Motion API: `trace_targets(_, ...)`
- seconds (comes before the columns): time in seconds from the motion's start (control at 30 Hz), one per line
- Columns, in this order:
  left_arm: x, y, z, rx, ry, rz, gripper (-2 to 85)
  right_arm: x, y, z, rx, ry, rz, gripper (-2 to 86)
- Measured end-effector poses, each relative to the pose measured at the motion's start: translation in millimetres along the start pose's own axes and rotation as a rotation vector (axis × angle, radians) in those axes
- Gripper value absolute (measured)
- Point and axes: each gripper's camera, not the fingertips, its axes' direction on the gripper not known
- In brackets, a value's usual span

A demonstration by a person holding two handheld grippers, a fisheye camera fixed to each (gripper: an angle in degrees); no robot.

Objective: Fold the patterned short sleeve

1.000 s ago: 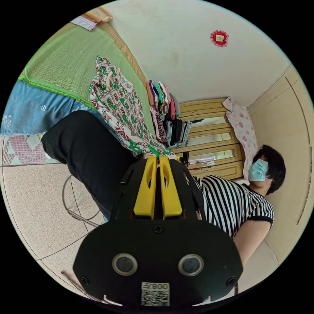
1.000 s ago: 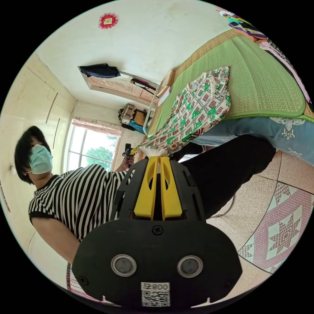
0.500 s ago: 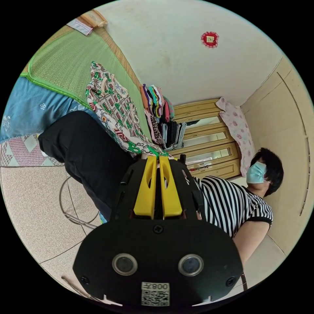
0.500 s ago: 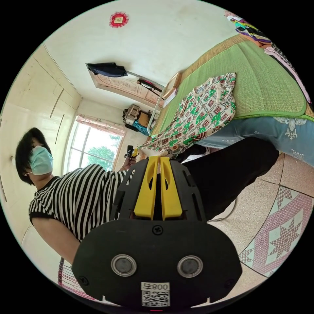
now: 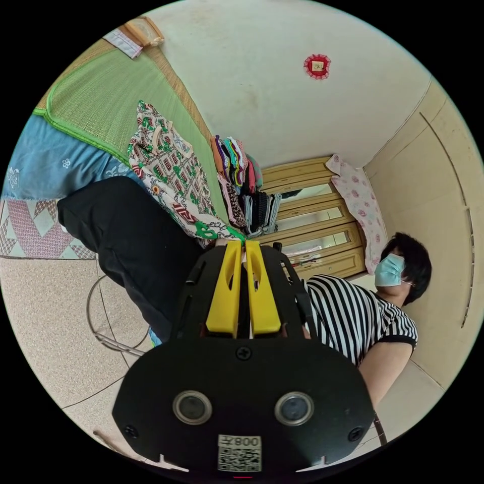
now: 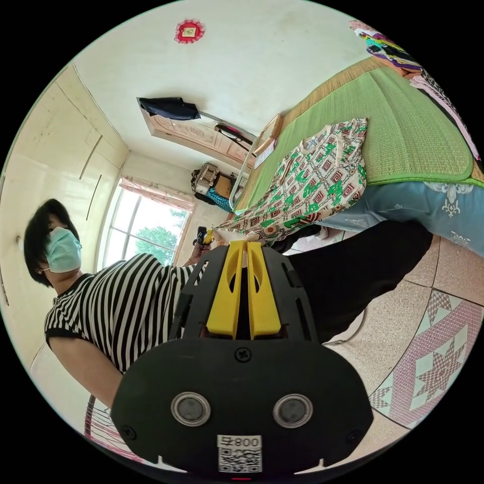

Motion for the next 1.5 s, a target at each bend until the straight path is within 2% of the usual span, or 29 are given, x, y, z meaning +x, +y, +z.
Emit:
trace_targets(0.4, -27, -28, 10, 0.015, 0.033, -0.021, 1.3, 8, -12, 7, 0.029, -0.010, 0.029, 0.7)
trace_targets(0.77, -55, -98, 24, 0.031, 0.050, -0.002, 1.3, 8, -58, 19, 0.081, -0.022, 0.017, 0.6)
trace_targets(1.07, -84, -191, 44, 0.043, 0.044, 0.037, 1.3, 13, -144, 28, 0.125, 0.029, 0.010, 0.6)
trace_targets(1.5, -173, -333, 85, 0.089, 0.021, -0.048, 1.4, 73, -295, 80, 0.112, 0.071, 0.154, 0.6)
